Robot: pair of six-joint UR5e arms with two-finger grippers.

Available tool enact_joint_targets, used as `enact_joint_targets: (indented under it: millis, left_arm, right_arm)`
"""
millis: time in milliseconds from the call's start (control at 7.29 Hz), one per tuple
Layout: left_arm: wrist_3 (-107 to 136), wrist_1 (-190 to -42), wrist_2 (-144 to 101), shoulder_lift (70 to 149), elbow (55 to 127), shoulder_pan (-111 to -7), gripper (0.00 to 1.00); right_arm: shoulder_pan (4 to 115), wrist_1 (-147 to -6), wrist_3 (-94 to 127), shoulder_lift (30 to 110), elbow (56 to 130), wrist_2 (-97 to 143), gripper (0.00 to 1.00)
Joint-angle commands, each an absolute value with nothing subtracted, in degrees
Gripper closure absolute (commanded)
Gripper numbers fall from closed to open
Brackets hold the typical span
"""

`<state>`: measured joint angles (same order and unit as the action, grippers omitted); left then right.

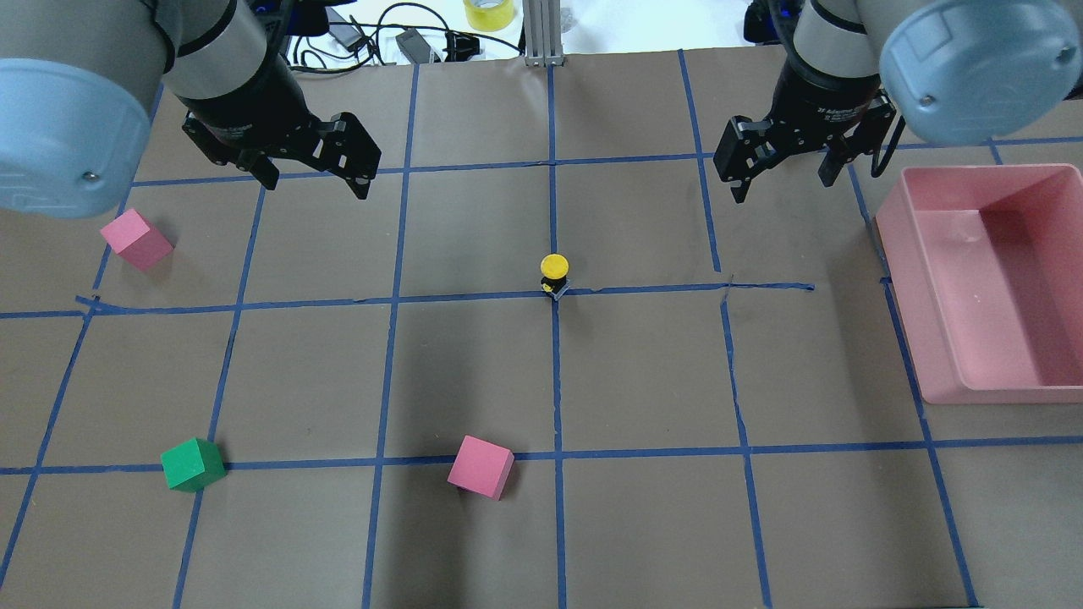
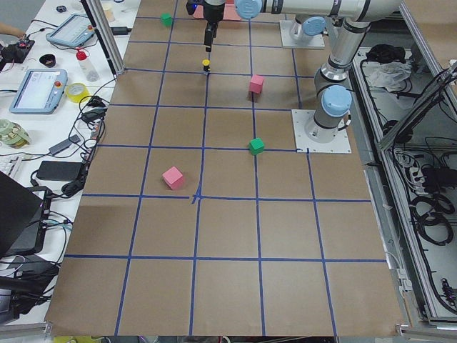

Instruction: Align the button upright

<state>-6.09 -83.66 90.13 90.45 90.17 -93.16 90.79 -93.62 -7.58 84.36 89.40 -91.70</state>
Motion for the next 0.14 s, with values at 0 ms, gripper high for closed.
enact_joint_targets:
  millis: [0]
  left_arm:
    - [-6.15, -83.85, 90.18, 90.44, 90.09, -93.16, 0.00]
  right_arm:
    - [90.79, -93.69, -7.91, 84.29, 89.47, -92.11, 0.00]
